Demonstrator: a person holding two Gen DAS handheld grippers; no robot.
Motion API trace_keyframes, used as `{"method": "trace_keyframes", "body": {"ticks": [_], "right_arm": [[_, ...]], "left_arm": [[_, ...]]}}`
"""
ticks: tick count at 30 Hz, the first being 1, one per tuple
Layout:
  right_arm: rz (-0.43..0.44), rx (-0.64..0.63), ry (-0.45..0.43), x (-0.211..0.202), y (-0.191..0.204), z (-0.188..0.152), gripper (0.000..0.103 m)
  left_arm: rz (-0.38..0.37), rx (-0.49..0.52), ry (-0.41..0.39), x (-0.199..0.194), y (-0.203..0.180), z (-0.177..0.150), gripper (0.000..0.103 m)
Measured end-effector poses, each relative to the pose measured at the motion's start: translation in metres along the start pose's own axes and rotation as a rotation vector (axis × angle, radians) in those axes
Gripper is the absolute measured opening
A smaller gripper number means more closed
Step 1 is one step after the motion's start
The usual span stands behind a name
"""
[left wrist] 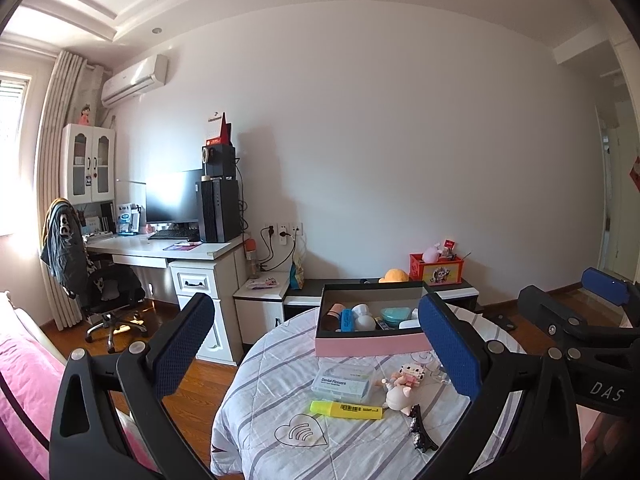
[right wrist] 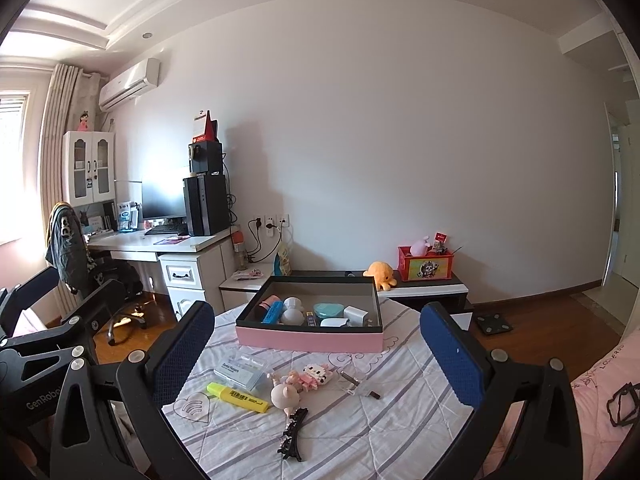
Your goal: Organize rigid objects
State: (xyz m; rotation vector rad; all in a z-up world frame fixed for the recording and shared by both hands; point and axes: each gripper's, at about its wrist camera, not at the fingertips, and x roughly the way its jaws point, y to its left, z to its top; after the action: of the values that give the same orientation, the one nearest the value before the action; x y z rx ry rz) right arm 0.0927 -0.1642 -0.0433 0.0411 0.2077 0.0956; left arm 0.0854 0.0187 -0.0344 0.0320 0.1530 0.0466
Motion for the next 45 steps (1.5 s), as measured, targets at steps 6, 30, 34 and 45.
{"method": "trace_keyframes", "body": {"ticks": [6, 30, 34, 45], "right_arm": [[-0.008, -0.003, 0.007, -0.002, 0.002, 0.001, 0.103], [-0.051, 0.000, 0.034, 0.000, -0.004, 0.002, 0.103], [-0.049, 0.002, 0.037, 0.000, -0.005, 0.002, 0.103], [-0.046, -0.004, 0.059, 0.007, -0.004, -0.001, 0.103]], "left_arm": [[-0.015, -0.015, 0.007, 0.000, -0.001, 0.002, 0.103], [-0.052, -0.022, 0.031, 0.014, -0.007, -0.005, 0.103], [-0.050, -0.021, 0.033, 0.015, -0.007, -0.006, 0.103], [-0.057, -0.017, 0.051, 0.018, -0.002, -0.016, 0.103]]}}
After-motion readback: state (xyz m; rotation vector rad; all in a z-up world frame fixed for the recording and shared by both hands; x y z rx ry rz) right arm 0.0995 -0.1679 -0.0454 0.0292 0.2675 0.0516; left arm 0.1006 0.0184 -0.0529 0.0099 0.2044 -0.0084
